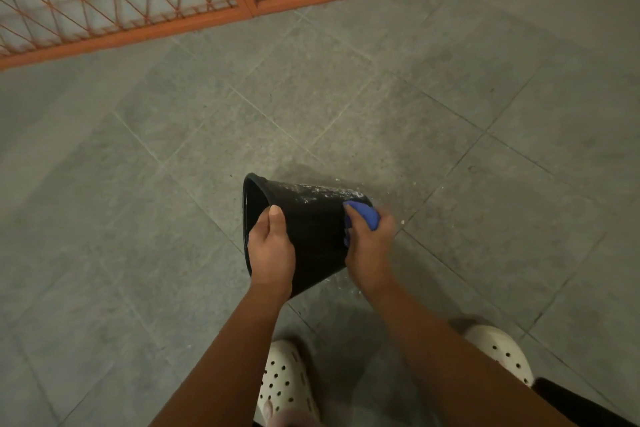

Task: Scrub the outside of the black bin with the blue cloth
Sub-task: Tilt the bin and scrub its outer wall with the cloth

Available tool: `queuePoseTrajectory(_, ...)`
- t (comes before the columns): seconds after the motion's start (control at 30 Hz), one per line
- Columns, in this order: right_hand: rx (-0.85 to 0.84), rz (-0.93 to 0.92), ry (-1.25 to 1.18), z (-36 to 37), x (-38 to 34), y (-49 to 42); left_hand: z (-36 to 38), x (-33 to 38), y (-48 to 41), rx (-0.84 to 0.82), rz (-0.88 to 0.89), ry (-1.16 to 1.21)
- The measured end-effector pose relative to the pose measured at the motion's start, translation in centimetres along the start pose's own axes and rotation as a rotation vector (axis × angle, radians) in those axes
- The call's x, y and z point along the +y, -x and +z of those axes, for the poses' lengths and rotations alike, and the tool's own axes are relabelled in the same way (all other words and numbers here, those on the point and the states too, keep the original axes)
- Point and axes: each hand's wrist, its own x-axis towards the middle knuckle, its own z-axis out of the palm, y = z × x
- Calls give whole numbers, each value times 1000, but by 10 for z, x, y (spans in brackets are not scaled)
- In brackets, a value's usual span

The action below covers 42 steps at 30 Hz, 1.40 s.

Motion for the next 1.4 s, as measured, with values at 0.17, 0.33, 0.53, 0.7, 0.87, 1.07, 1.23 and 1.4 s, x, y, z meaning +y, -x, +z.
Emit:
queuePoseTrajectory(0.17, -77, -135, 72, 17, -12, -2, -5, 1, -1, 9, -8, 30)
queuePoseTrajectory(0.33, 26, -79, 47, 0, 1, -9, -3, 3, -3, -14, 2, -5)
queuePoseTrajectory(0.53, -157, -386, 383, 17, 23, 25, -2, 6, -3, -36, -1, -13)
queuePoseTrajectory(0.7, -16, -490, 538, 3, -1, -5, -3, 2, -3, -25, -5, -21)
queuePoseTrajectory(0.87, 24, -369, 519, -3, 9, 15, 0, 5, -3, -56, 16, -40)
queuePoseTrajectory(1.07, -76, -543, 517, 26, -13, 12, -3, 4, -3, -60, 28, -33)
queuePoseTrajectory(1.23, -98, -526, 675, -12, 10, -7, -2, 16, -6, -114, -110, 6)
queuePoseTrajectory(1.4, -117, -640, 702, -24, 15, -8, -4, 26, -17, -130, -281, 50)
